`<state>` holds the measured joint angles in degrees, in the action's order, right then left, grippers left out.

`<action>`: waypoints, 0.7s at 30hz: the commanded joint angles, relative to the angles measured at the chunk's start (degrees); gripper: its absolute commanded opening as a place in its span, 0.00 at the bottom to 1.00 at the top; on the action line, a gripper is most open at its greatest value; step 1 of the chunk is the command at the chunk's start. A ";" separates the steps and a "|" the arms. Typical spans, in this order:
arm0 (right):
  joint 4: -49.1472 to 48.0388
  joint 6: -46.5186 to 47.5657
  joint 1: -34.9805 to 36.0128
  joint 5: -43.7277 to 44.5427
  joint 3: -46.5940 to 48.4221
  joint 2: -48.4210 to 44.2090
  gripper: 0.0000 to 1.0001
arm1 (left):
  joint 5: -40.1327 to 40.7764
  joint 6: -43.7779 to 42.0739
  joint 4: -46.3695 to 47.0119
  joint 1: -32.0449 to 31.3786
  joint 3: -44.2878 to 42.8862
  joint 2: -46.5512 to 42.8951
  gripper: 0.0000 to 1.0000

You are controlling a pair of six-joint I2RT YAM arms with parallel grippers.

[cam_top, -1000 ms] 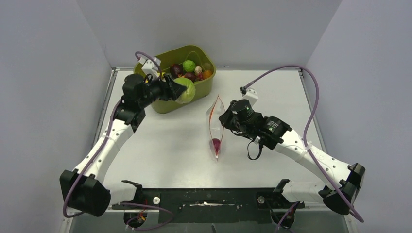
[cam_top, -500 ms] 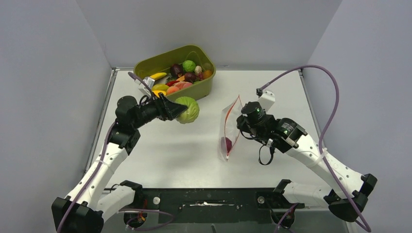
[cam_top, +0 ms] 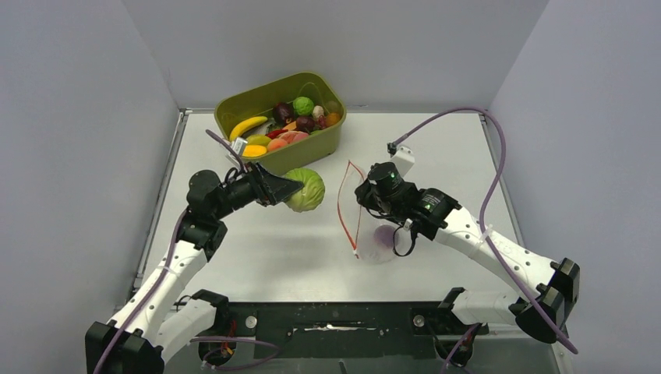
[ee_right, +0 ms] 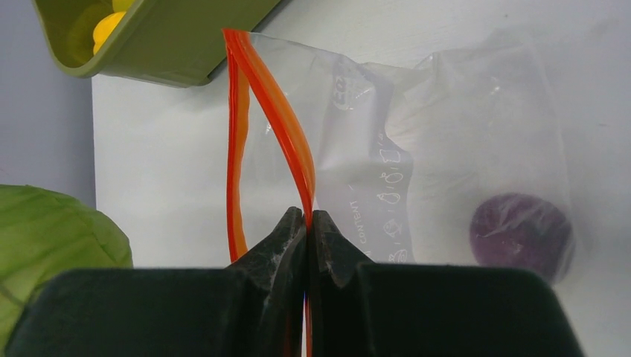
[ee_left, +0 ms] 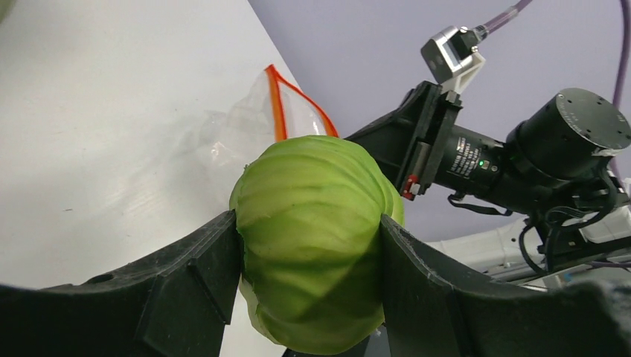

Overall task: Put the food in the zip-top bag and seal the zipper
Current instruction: Pick up the fake vegetable from the bin, then place the fake vegetable in the zipper food storage bag.

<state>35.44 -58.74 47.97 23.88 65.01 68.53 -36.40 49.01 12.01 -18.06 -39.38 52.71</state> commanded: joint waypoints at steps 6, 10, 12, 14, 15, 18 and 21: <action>-10.91 -1.93 -0.26 -3.57 0.58 1.76 0.00 | 0.57 9.94 14.59 -3.44 1.40 0.84 0.37; -10.92 -1.69 -0.25 -4.00 0.90 1.82 0.00 | 3.40 10.59 16.17 -6.09 1.45 2.03 0.37; -10.84 -1.51 -0.29 -4.15 0.90 1.78 0.00 | 4.14 10.81 16.68 -7.10 1.33 2.92 0.37; -10.73 -1.40 -0.25 -4.32 0.84 1.67 0.00 | 4.72 12.45 18.18 -7.73 1.36 4.14 0.37; -10.79 -1.38 -0.31 -4.38 0.75 1.61 0.00 | 5.02 13.48 19.47 -8.12 1.44 4.61 0.37; -11.01 -1.38 -0.28 -4.48 0.54 1.52 0.00 | 6.43 16.30 22.59 -9.22 1.49 5.81 0.37; -11.01 -1.21 -0.25 -4.56 0.93 1.44 0.00 | 8.31 16.92 22.98 -10.31 1.49 6.42 0.36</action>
<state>27.68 -59.90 47.99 19.20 64.79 70.81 -31.33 62.94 27.31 -27.07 -37.04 59.05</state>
